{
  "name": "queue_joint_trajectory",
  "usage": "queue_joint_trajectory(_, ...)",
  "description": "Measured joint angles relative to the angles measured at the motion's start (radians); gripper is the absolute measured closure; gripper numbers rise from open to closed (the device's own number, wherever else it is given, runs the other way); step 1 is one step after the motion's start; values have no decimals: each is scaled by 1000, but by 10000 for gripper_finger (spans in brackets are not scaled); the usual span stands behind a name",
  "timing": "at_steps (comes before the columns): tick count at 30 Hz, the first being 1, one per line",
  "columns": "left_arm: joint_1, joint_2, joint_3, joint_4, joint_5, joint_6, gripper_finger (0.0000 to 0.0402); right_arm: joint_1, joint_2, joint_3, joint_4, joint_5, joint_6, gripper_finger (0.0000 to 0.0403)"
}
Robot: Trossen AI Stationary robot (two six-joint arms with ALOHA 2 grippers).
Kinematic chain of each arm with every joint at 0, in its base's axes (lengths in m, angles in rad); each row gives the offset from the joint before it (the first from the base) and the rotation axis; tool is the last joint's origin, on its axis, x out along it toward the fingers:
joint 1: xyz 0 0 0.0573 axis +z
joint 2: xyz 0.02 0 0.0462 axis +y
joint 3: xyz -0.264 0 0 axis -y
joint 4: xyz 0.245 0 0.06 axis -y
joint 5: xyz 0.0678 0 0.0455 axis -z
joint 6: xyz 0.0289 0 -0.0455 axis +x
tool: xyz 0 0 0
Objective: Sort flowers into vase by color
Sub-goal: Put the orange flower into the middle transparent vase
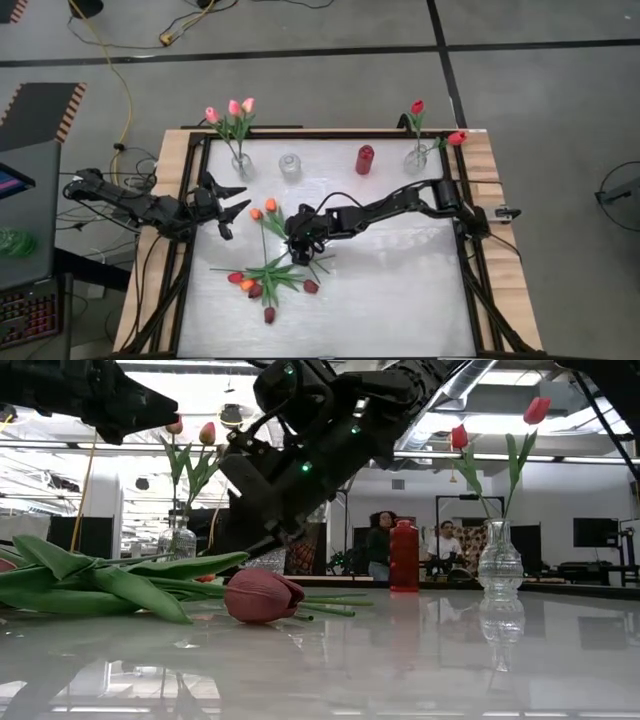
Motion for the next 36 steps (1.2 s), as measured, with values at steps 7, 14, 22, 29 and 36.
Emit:
queue_joint_trajectory(7, 0, 0, 0, 1, 0, -4, 239, 0, 41, 2, 79, 5, -16, 253)
queue_joint_trajectory(14, 0, 0, 0, 0, 0, -17, 239, -1, 80, 0, 81, 8, -16, 253)
queue_joint_trajectory(22, 0, 0, 0, -1, -1, -19, 239, -7, 80, 0, 75, 38, -16, 253)
queue_joint_trajectory(29, 0, 0, 0, -1, -2, -19, 239, -7, 79, 2, 39, 58, -16, 257)
queue_joint_trajectory(36, 0, 0, 0, -1, -2, -19, 239, -7, 79, 2, 35, 62, -15, 317)
